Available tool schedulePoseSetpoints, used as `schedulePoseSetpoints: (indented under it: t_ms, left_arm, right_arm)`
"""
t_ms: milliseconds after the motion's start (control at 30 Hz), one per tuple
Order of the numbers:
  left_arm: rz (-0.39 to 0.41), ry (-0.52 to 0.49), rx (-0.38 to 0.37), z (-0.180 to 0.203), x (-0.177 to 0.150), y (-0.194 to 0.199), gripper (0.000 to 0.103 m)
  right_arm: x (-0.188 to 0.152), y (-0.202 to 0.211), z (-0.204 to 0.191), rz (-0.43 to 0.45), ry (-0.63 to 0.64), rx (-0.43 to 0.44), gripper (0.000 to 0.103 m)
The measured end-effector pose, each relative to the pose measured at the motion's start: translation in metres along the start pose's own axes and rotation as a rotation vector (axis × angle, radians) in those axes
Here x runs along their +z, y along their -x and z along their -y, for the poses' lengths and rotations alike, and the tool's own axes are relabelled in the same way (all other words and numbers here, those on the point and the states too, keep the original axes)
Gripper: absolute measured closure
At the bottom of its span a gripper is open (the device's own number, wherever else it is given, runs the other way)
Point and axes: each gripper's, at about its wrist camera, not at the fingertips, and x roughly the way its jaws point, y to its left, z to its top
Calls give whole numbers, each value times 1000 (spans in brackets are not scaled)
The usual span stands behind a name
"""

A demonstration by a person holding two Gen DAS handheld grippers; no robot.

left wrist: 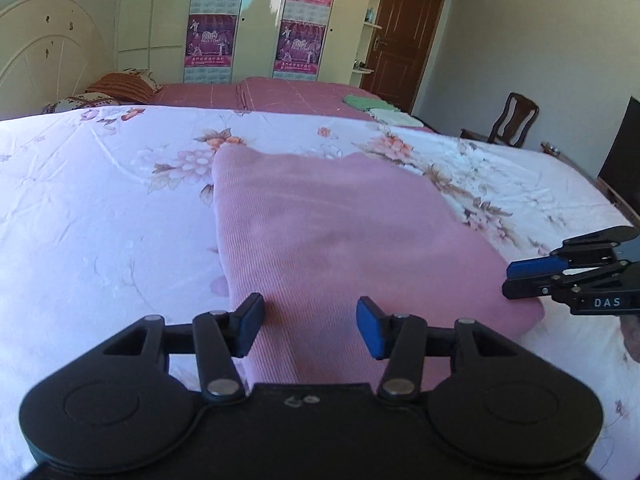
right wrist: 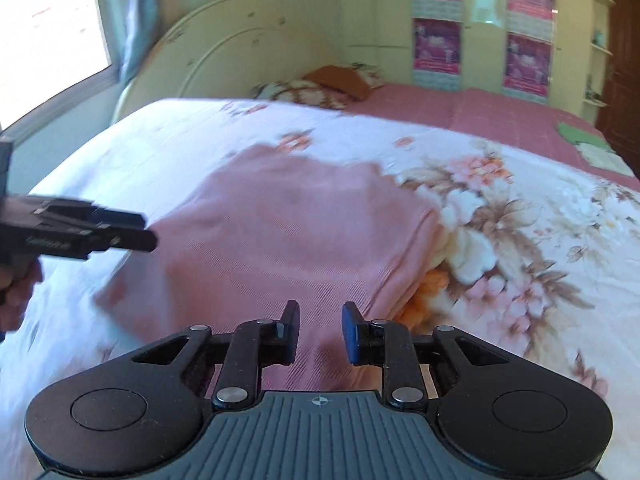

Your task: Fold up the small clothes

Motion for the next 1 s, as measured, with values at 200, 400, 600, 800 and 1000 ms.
schedulePoseSetpoints:
  t_ms: [200, 400, 600, 800, 1000]
  left_arm:
    - [-28, -12, 77, 10, -16, -10, 54]
    - [-33, -19, 120, 16, -25, -7, 54]
    - [-36, 14, 208, 23, -43, 11, 49]
    - [94, 103, 202, 48, -85, 110, 21]
    - [215, 94, 232, 108, -122, 217, 0]
  right_arm:
    - [-22, -18, 2, -40, 27, -79, 82]
    - [-18, -24, -6, -47, -2, -131, 82]
    - [-30, -15, -9, -72, 8, -173, 81]
    - [-66, 56, -21, -24, -124, -197, 74]
    - [-117, 162, -76, 69, -140, -196, 39]
